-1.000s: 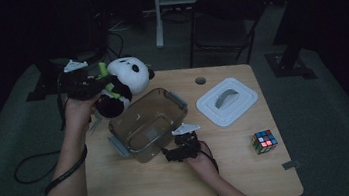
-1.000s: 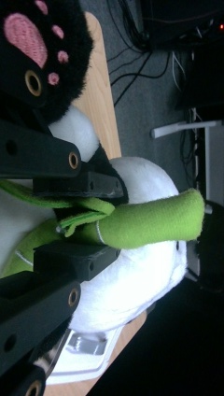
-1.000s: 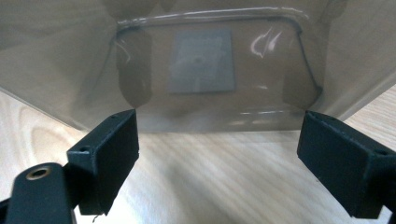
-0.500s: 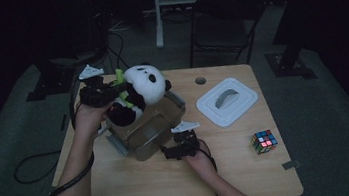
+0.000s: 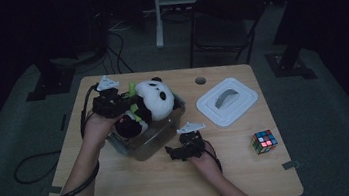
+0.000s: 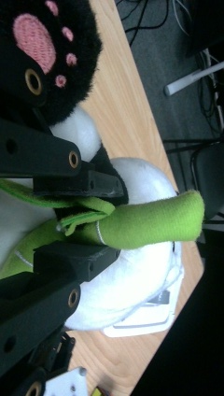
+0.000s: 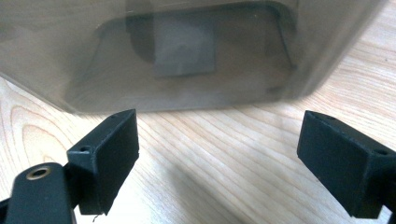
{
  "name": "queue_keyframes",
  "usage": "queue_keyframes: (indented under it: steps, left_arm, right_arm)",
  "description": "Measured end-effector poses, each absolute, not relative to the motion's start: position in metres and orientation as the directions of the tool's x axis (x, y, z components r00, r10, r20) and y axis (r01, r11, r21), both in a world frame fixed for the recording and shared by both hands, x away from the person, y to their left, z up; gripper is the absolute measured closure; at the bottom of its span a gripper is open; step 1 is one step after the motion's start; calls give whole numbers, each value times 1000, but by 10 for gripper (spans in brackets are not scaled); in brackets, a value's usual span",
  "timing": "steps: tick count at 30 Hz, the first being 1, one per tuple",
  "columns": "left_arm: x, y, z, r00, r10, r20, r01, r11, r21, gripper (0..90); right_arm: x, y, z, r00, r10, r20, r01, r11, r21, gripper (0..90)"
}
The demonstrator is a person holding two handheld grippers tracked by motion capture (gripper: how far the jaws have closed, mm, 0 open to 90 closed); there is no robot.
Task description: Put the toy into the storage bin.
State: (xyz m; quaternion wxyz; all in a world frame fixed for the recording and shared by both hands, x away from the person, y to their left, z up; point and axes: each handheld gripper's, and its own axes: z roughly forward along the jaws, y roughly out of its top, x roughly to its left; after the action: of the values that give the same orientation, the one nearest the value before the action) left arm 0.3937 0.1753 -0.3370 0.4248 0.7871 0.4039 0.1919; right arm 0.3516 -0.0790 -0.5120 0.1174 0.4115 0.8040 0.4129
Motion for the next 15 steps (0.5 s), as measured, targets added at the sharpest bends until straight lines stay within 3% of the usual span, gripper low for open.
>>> queue_keyframes:
  steps: [10, 15]
  left_arm:
    - [393, 160, -351, 636, 771, -30, 488, -371, 790, 700]
    - [395, 148, -365, 691, 723, -7, 499, -470, 728, 694]
  right_arm:
    - [353, -88, -513, -623, 767, 156, 570, 308, 762, 125]
    - [353, -89, -514, -624, 764, 164, 576, 308, 758, 126]
